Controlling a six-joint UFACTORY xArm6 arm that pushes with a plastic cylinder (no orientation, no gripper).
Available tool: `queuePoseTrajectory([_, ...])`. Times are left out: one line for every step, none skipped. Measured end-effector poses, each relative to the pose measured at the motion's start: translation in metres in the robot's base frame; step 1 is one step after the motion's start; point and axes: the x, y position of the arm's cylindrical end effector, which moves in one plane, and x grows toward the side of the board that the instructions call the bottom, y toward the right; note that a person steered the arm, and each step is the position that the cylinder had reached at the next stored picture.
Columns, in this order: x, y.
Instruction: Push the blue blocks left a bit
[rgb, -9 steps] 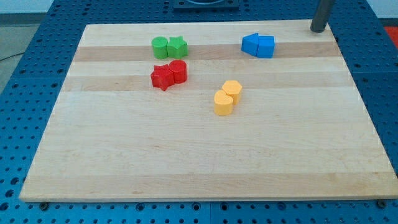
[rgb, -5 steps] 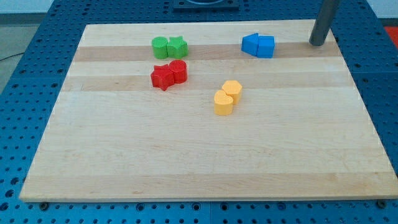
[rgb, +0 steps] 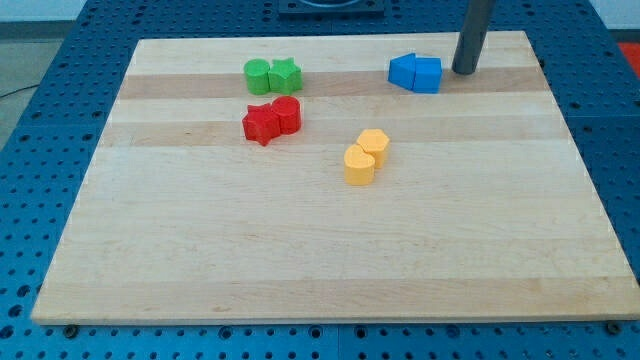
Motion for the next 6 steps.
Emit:
queuePoseTrajectory([0.000, -0.006])
queuePoseTrajectory([0.002, -0.006])
queuePoseTrajectory([0.013, -0.009])
queuePoseTrajectory([0.023, -0.023])
queuePoseTrajectory([0.024, -0.045])
queuePoseTrajectory([0.024, -0.073])
